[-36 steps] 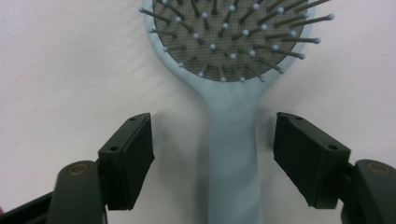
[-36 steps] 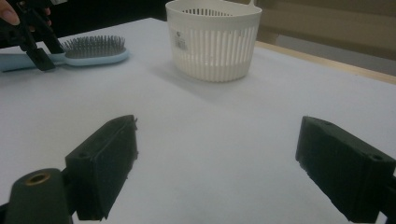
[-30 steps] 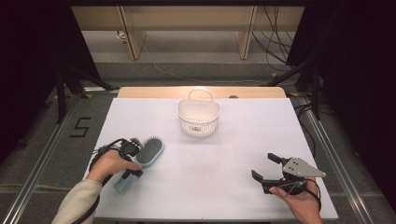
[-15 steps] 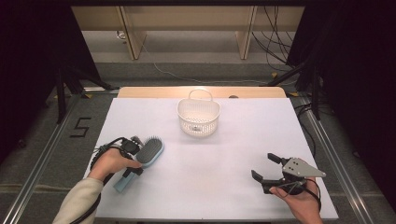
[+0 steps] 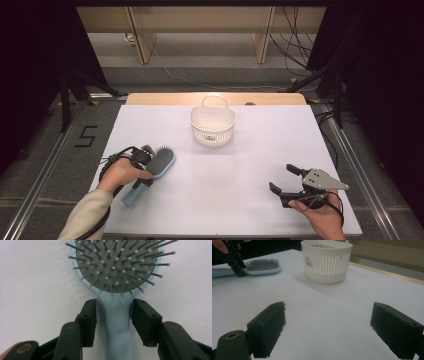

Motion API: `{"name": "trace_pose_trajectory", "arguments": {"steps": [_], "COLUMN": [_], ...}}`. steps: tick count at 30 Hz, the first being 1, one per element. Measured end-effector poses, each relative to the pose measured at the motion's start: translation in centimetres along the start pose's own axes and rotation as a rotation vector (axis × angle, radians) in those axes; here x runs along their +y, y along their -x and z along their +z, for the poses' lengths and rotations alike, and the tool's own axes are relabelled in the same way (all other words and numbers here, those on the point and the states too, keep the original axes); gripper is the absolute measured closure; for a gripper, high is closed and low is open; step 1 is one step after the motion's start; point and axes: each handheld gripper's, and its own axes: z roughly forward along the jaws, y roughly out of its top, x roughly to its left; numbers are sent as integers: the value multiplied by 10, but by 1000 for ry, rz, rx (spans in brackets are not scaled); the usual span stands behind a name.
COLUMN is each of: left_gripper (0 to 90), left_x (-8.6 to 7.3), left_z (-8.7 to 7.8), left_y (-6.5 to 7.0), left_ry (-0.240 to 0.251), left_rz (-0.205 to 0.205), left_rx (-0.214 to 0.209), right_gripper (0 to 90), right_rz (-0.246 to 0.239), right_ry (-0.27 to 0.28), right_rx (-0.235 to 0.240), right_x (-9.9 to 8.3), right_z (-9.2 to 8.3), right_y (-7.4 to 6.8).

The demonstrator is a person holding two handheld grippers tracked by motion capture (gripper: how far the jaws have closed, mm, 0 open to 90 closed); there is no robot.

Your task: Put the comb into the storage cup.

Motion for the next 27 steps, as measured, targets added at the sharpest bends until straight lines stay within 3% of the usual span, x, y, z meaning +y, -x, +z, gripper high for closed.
{"name": "trace_pose_trajectory", "arguments": {"steps": [9,27], "left_gripper": [668,685], "left_x": [2,2], "left_z": [-1,-1], "left_y": [2,3], "left_ry": [-12,-10], "left_rz": [-13,-28], "left_rx": [3,11], "right_gripper": [133,134], "right_rz": [-2,-1], "right_ry": [-1,-1], "right_rx": [1,2], "right_x": [0,0], "right_z": [0,0], "right_y": [0,0]}}
